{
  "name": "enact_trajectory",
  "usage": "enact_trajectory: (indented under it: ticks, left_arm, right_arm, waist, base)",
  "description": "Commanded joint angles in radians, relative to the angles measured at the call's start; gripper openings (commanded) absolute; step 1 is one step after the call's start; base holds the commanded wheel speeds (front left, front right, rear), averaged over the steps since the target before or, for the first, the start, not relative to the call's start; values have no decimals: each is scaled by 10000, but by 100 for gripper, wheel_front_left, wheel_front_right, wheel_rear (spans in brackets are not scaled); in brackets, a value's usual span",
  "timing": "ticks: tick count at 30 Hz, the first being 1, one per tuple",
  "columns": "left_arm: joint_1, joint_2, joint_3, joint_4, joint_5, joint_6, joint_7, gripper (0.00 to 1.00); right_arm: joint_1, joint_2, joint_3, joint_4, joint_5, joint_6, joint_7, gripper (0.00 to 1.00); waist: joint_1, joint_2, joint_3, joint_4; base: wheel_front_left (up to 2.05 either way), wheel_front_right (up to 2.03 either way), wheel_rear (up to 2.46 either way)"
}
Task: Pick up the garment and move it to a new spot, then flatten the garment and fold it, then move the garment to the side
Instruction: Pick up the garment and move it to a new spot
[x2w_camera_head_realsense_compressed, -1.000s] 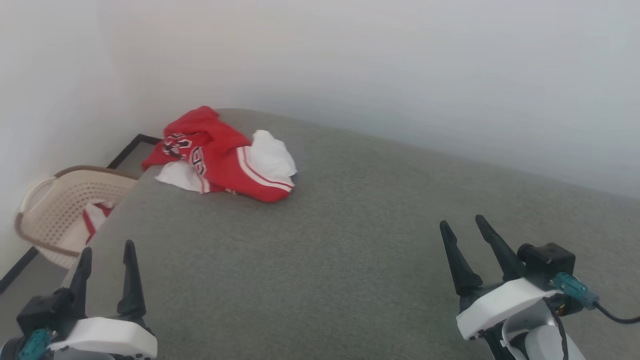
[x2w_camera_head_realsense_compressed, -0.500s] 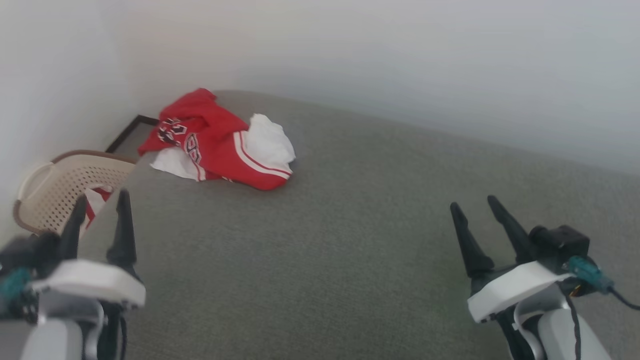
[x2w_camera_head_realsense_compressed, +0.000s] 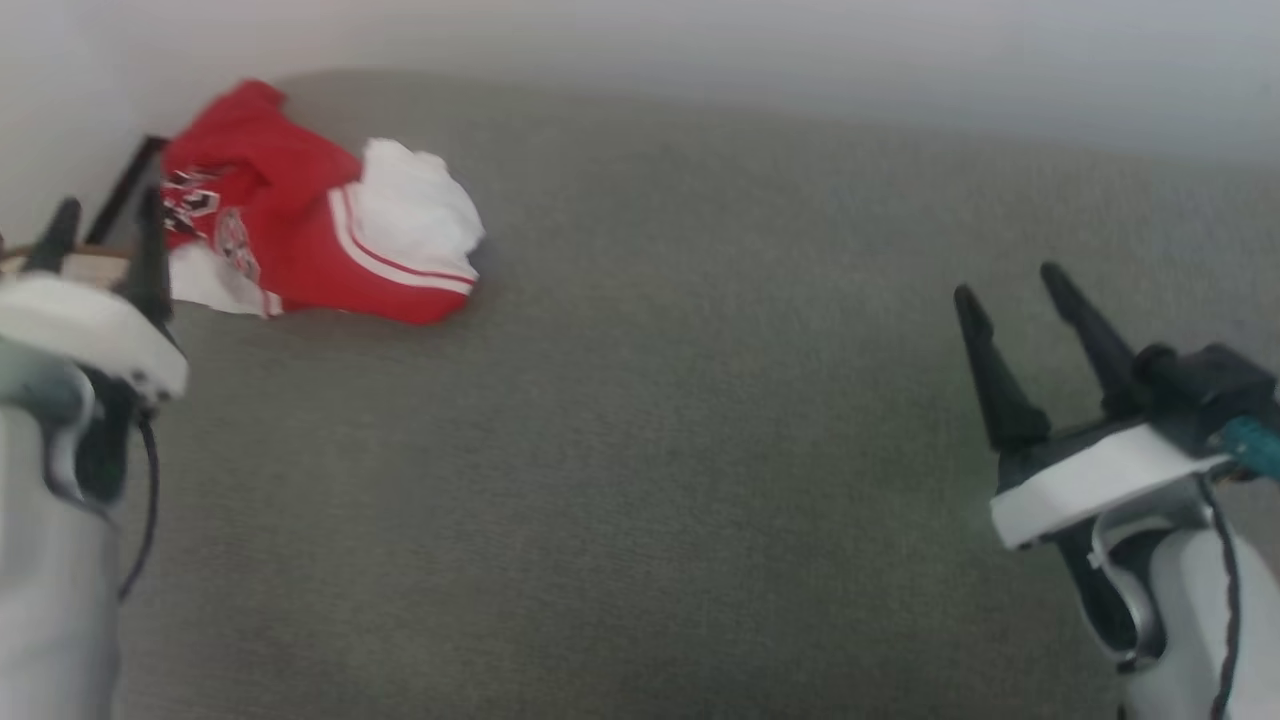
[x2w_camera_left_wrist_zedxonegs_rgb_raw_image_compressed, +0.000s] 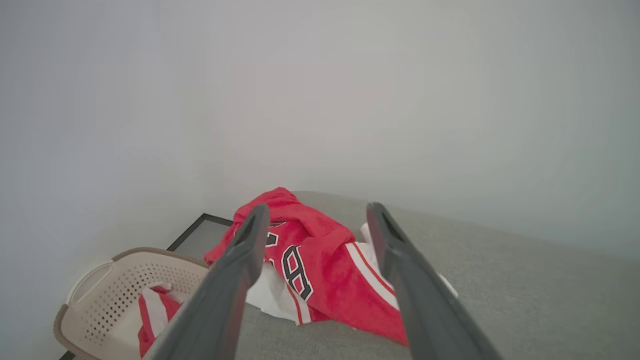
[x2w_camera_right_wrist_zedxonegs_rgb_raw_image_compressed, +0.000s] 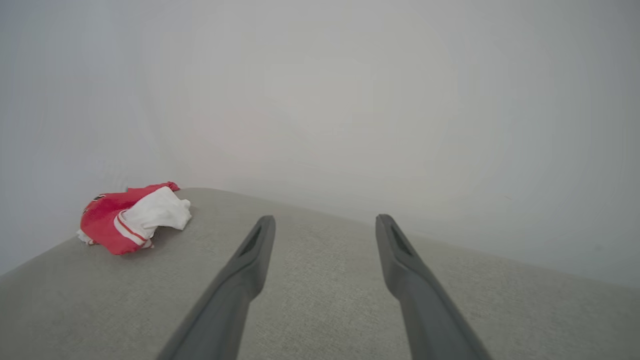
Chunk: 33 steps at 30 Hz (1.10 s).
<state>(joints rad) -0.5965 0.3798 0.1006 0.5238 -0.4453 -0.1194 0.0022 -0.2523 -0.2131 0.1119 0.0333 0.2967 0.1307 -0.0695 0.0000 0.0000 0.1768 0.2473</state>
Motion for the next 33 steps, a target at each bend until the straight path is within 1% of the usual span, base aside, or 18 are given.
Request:
enact_trajectory:
  ticks: [1,5,10,11,15,16,21,25,27,28,29,30,33]
  left_arm:
    - [-815,152,-50,740,-215,-44,318,100]
    - [-2257,470,-253,2202,-333,-76,821,100]
    - [-3706,745,-489,3919,-401,-92,1444,100]
    - [-3706,745,-489,3919,-401,-92,1444,100]
    - [-4569,842,-746,5187,-390,-95,2143,100]
    - [-4736,911,-928,5446,-197,-91,2328,100]
    - [-5335,869,-1580,6508,-34,-108,3608,100]
    - [-5454,646,-2065,6927,-47,-113,4199,100]
    - [-5443,628,-2159,7098,-156,-115,4393,100]
    - [-5458,584,-2198,7180,-202,-116,4484,77]
    - [-5440,584,-2174,7260,-254,-116,4540,47]
    - [-5419,515,-2223,7271,-285,-117,4529,0]
    - [-5393,636,-2276,7325,-359,-111,4243,0]
  right_arm:
    - [-268,-96,-60,-322,-98,0,138,100]
    - [-669,-260,-72,-945,-183,0,430,100]
    - [-1078,-399,-65,-1543,-313,-1,711,100]
    - [-1078,-399,-65,-1543,-313,-1,711,100]
    - [-1261,-516,-102,-1899,-418,0,903,100]
    - [-1295,-539,-112,-1993,-430,-1,970,100]
    - [-1492,-625,-103,-2362,-531,0,1235,100]
    - [-1591,-627,-108,-2525,-543,0,1368,100]
    - [-1627,-612,-108,-2570,-548,-1,1405,100]
    - [-1625,-591,-99,-2583,-563,-1,1408,100]
    - [-1630,-572,-85,-2585,-574,-1,1417,100]
    - [-1642,-558,-77,-2575,-576,-1,1425,100]
    - [-1646,-536,-83,-2499,-582,-1,1393,100]
  waist:
    - [0,0,1035,-549]
    - [0,0,2011,-829]
    - [0,0,2954,-1070]
    - [0,0,2954,-1070]
    - [0,0,3422,-1157]
    - [0,0,3519,-1174]
    - [0,0,3857,-1250]
    - [0,0,4000,-1292]
    - [0,0,4038,-1312]
    - [0,0,4049,-1327]
    - [0,0,4049,-1341]
    - [0,0,4043,-1350]
    - [0,0,3937,-1344]
  base:
    - [0,0,0]
    - [0,0,0]
    - [0,0,0]
    - [0,0,0]
    - [0,0,0]
    - [0,0,0]
    - [0,0,0]
    - [0,0,0]
    - [0,0,0]
    - [0,0,0]
    - [0,0,0]
    - [0,0,0]
    - [0,0,0]
